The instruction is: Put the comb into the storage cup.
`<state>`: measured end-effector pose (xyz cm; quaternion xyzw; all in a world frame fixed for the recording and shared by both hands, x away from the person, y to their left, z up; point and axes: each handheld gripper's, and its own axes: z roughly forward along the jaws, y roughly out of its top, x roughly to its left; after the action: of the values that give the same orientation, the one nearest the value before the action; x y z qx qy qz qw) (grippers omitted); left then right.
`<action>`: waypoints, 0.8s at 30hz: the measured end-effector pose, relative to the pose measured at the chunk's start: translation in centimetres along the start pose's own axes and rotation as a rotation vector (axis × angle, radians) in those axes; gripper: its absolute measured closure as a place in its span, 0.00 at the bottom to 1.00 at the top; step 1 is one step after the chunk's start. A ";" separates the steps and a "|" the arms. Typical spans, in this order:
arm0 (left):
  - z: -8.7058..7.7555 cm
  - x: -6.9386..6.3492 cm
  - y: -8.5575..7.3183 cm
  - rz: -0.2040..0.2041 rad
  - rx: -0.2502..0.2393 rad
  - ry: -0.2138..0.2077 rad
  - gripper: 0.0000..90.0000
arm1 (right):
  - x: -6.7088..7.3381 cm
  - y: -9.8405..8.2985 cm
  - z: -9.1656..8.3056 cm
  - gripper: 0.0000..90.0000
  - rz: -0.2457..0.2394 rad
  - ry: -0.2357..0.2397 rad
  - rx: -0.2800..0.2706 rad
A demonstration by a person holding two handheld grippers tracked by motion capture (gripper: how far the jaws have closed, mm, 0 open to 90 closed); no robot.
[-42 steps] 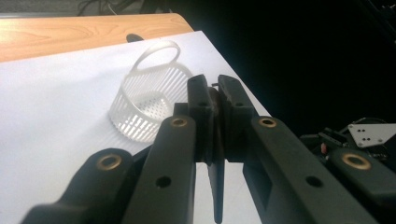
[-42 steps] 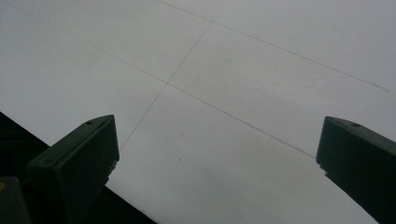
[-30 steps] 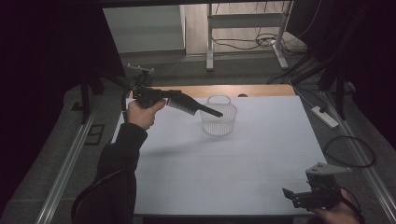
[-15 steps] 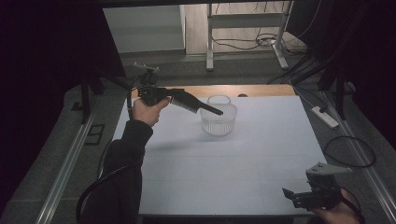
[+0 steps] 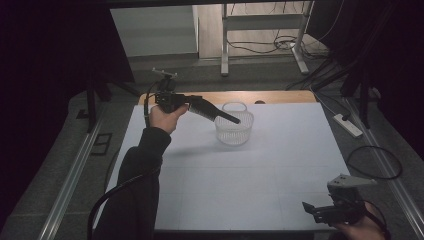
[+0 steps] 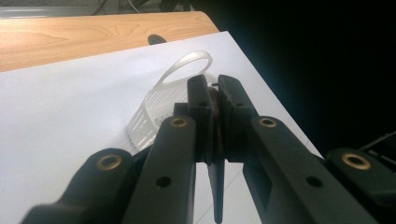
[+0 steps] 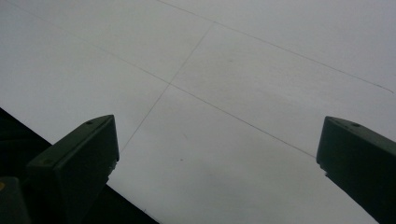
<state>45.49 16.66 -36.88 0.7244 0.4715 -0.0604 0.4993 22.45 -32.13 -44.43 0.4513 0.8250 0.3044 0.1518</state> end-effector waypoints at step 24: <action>3.6 0.1 0.5 0.012 0.023 0.035 0.94 | 0.0 -0.1 -0.1 0.00 -0.001 0.008 -0.007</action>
<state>47.28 13.87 -38.40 0.7337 0.4752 -0.0502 0.4832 22.39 -32.22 -44.40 0.4489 0.8248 0.3090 0.1503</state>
